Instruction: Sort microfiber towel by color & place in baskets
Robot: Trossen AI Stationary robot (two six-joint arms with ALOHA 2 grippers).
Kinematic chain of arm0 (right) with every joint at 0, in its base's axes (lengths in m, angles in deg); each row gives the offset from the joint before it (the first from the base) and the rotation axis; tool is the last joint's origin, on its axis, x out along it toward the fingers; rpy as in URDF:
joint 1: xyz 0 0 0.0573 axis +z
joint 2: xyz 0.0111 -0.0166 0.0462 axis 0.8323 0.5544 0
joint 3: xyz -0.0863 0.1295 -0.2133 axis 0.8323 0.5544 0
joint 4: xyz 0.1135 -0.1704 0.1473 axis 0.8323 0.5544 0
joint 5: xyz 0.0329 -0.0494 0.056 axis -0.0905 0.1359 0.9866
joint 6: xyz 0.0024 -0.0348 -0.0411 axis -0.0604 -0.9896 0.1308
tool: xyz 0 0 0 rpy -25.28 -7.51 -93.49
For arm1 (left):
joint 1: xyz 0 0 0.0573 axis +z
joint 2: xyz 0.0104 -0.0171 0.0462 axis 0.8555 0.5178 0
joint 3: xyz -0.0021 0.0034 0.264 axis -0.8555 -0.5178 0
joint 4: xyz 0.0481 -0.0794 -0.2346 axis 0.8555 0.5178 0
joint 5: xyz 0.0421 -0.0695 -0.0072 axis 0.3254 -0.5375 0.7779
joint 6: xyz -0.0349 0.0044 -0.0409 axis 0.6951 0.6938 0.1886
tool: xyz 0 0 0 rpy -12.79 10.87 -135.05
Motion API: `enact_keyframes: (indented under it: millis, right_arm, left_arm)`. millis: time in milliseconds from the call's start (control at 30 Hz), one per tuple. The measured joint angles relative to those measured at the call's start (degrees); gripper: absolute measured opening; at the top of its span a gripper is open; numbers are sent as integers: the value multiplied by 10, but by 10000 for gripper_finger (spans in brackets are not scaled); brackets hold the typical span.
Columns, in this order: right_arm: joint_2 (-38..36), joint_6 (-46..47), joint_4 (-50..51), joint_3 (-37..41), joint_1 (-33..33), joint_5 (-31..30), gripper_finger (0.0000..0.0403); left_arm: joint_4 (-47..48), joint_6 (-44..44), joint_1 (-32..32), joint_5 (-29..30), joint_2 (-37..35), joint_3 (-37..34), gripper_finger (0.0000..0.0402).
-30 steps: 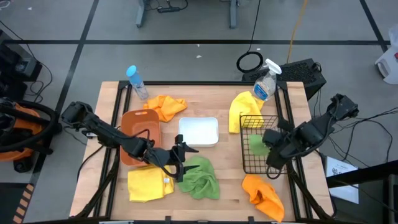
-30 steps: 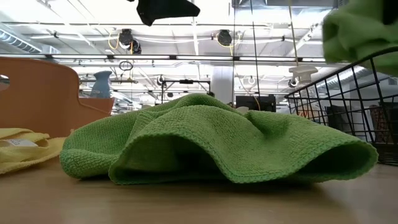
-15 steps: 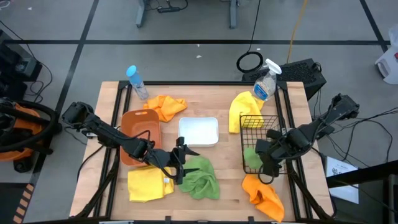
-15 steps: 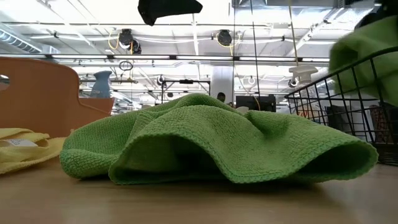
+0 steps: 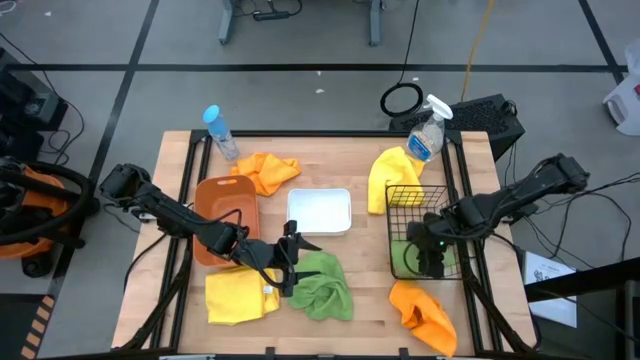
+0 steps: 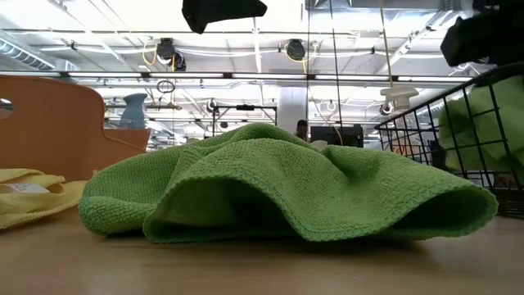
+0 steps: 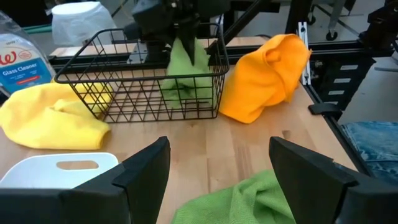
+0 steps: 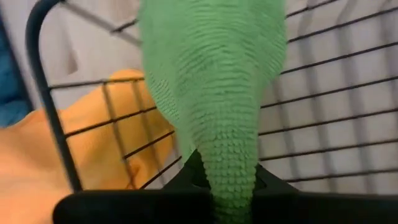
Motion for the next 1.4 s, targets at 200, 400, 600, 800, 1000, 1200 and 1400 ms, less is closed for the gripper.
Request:
enact_keyframes:
  millis: [200,400,600,800,1000,1200,1400]
  right_arm:
    - [2,-42,-43,30,-29,63,4]
    - [11,-55,-44,63,-63,60,4]
    - [15,-58,-40,84,-82,-22,21]
    - [15,-66,-39,84,-82,-66,116]
    - [15,-64,-7,78,-82,-100,238]
    - [14,-39,98,17,-82,-183,311]
    - [14,-41,148,-43,-73,-199,322]
  left_arm:
    - [0,-10,0,0,0,0,278]
    - [0,-10,0,0,0,0,278]
    - [0,-10,0,0,0,0,278]
    - [1,-10,0,-4,0,0,278]
    - [0,-9,0,-35,0,0,278]
    - [2,2,0,-35,7,0,278]
    - [0,2,0,-35,7,0,278]
